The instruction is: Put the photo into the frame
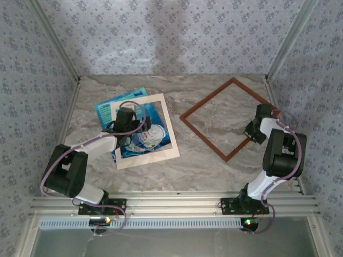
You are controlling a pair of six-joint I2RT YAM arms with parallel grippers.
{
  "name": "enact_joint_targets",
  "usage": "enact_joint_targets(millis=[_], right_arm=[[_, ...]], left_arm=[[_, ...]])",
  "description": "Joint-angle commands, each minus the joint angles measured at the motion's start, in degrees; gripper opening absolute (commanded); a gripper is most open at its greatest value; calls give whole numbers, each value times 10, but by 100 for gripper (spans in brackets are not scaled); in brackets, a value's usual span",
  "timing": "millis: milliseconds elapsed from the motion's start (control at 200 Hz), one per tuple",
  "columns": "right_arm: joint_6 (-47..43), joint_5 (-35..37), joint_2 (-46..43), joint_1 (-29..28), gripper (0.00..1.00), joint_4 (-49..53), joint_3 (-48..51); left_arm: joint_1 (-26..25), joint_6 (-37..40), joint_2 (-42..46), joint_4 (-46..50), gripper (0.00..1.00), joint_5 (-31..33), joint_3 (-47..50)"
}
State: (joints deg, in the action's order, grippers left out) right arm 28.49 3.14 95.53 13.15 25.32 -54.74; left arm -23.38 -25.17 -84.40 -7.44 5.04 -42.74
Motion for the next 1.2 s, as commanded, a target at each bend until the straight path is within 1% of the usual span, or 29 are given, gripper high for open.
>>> enact_joint_targets(millis=[0, 165, 275, 325, 530, 565, 580, 690, 744, 789, 984, 1104, 1194], right_arm=[[-59, -6, -24, -6, 16, 26, -26], [-128, -41, -21, -8, 14, 38, -45], [-178, -72, 1, -12, 15, 49, -68], [-193, -74, 8, -17, 15, 53, -76], [-265, -61, 31, -44, 15, 82, -124], [-280, -49, 39, -52, 15, 88, -131], [-286, -43, 43, -57, 15, 88, -150], [-350, 9, 84, -93, 15, 153, -206], [-373, 18, 102, -105, 15, 182, -227], [-389, 21, 112, -110, 15, 187, -238], [-420, 18, 123, -111, 17, 192, -260], [-436, 53, 137, -114, 18, 197, -267], [-432, 54, 146, -113, 18, 196, -269]], left_arm=[[4, -10, 15, 8, 98, 10, -13], [14, -16, 14, 9, 98, 2, -23], [20, -17, 14, 9, 99, -6, -29], [23, -18, 14, 11, 99, -11, -30], [31, -14, 18, 24, 99, -18, -36], [32, -13, 16, 24, 99, -19, -36], [32, -13, 16, 24, 99, -19, -36], [36, -16, 9, 21, 98, -23, -36], [37, -16, 5, 21, 98, -28, -36], [37, -15, 0, 20, 99, -28, -36], [39, -15, -27, 27, 99, -25, -34], [39, -17, -35, 32, 99, -27, -34], [40, -17, -39, 36, 99, -27, -34]])
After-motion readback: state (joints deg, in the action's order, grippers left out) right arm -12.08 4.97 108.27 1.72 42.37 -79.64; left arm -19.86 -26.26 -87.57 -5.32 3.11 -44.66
